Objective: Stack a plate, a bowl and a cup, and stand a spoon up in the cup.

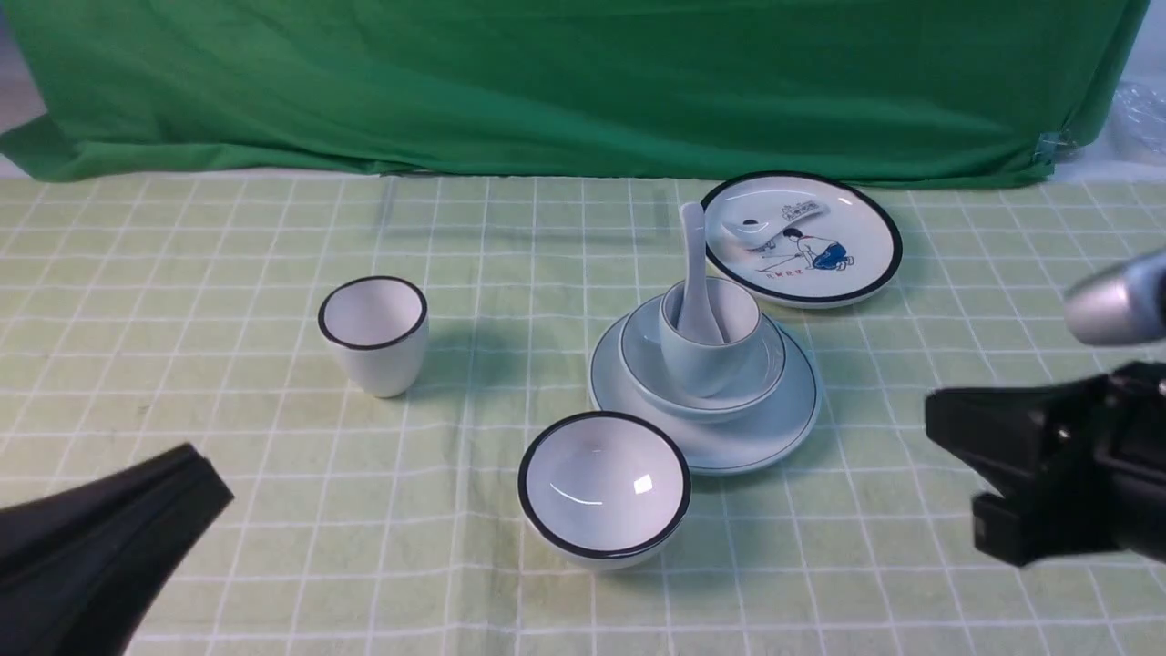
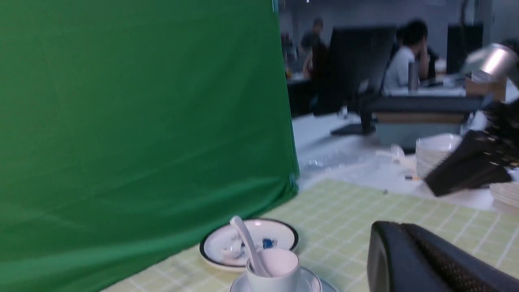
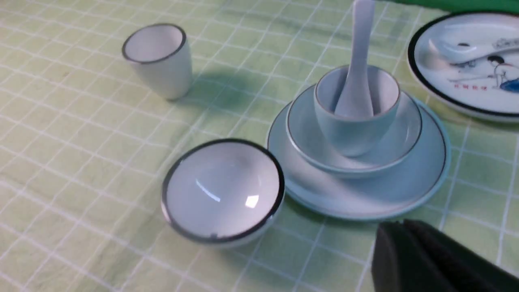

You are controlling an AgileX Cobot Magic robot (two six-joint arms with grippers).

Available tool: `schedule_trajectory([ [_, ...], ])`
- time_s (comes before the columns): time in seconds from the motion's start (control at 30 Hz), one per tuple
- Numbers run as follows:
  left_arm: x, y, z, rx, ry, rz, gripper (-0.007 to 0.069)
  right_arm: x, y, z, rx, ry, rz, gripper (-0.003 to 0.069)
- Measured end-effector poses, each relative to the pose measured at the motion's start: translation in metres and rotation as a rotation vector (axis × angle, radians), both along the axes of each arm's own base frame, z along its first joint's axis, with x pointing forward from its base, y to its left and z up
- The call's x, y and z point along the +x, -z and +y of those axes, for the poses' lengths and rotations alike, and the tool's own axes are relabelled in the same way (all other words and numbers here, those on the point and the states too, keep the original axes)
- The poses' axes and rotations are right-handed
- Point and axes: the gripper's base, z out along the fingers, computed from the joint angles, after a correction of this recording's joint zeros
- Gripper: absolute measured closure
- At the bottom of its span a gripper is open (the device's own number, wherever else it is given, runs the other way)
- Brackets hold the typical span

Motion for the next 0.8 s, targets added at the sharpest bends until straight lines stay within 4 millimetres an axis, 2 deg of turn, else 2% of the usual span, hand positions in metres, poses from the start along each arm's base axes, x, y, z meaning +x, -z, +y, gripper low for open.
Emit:
schedule_trajectory([
  [0.1, 0.001, 0.031, -0.001, 0.027, 0.0, 0.024, 0.062, -0.024, 0.002, -0.013, 0.012, -0.007, -0.009, 0.0628],
  [0.23, 0.001, 0.063, -0.001, 0.098, 0.0, 0.098, 0.062, -0.035, -0.004, -0.019, 0.037, -0.008, -0.051, 0.0622],
  [0.47, 0.0, 0.083, 0.0, 0.238, -0.002, 0.245, 0.062, -0.037, -0.004, -0.021, 0.046, -0.003, -0.058, 0.0613],
  [0.63, 0.0, 0.089, 0.001, 0.278, -0.003, 0.286, 0.062, -0.04, 0.005, -0.041, -0.009, 0.094, -0.121, 0.0633],
  [0.67, 0.0, 0.089, 0.001, 0.281, -0.003, 0.29, 0.0619, -0.048, 0.017, -0.054, -0.036, 0.16, -0.156, 0.0641],
  [0.8, -0.001, 0.089, 0.001, 0.283, -0.003, 0.291, 0.0619, -0.075, 0.065, -0.076, -0.114, 0.283, -0.233, 0.0641],
])
